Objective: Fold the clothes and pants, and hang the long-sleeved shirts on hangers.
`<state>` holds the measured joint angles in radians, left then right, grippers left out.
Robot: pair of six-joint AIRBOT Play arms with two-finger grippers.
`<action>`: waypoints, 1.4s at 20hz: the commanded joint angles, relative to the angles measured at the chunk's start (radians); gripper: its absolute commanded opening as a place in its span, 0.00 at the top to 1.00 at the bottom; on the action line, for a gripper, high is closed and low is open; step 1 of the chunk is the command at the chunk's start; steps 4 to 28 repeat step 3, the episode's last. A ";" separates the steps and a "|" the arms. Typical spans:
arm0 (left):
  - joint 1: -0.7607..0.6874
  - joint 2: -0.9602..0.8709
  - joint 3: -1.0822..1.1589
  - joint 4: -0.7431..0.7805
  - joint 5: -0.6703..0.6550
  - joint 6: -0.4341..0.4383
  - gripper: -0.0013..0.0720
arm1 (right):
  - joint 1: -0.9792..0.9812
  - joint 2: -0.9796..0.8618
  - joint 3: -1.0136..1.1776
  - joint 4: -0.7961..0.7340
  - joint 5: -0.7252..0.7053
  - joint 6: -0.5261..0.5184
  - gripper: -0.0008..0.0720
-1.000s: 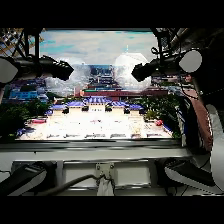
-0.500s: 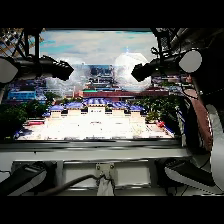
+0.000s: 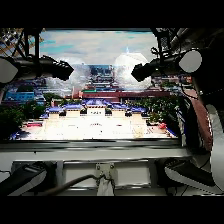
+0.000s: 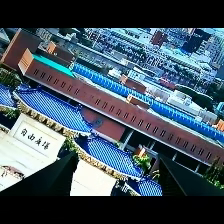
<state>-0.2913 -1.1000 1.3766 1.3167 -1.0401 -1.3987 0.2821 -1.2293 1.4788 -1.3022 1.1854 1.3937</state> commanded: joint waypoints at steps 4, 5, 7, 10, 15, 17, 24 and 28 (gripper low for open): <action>0.000 -0.001 0.001 0.000 0.000 0.000 0.40 | 0.001 -0.001 0.000 0.000 0.000 0.000 0.19; 0.000 -0.001 0.001 0.000 0.000 0.000 0.40 | 0.001 -0.001 0.000 0.000 0.000 0.000 0.19; 0.000 -0.001 0.001 0.000 0.000 0.000 0.40 | 0.001 -0.001 0.000 0.000 0.000 0.000 0.19; 0.000 -0.001 0.001 0.000 0.000 0.000 0.40 | 0.001 -0.001 0.000 0.000 0.000 0.000 0.19; 0.000 -0.001 0.001 0.000 0.000 0.000 0.40 | 0.001 -0.001 0.000 0.000 0.000 0.000 0.19; 0.000 -0.001 0.001 0.000 0.000 0.000 0.40 | 0.001 -0.001 0.000 0.000 0.000 0.000 0.19; 0.000 -0.001 0.001 0.000 0.000 0.000 0.40 | 0.001 -0.001 0.000 0.000 0.000 0.000 0.19; 0.000 -0.001 0.001 0.000 0.000 0.000 0.40 | 0.001 -0.001 0.000 0.000 0.000 0.000 0.19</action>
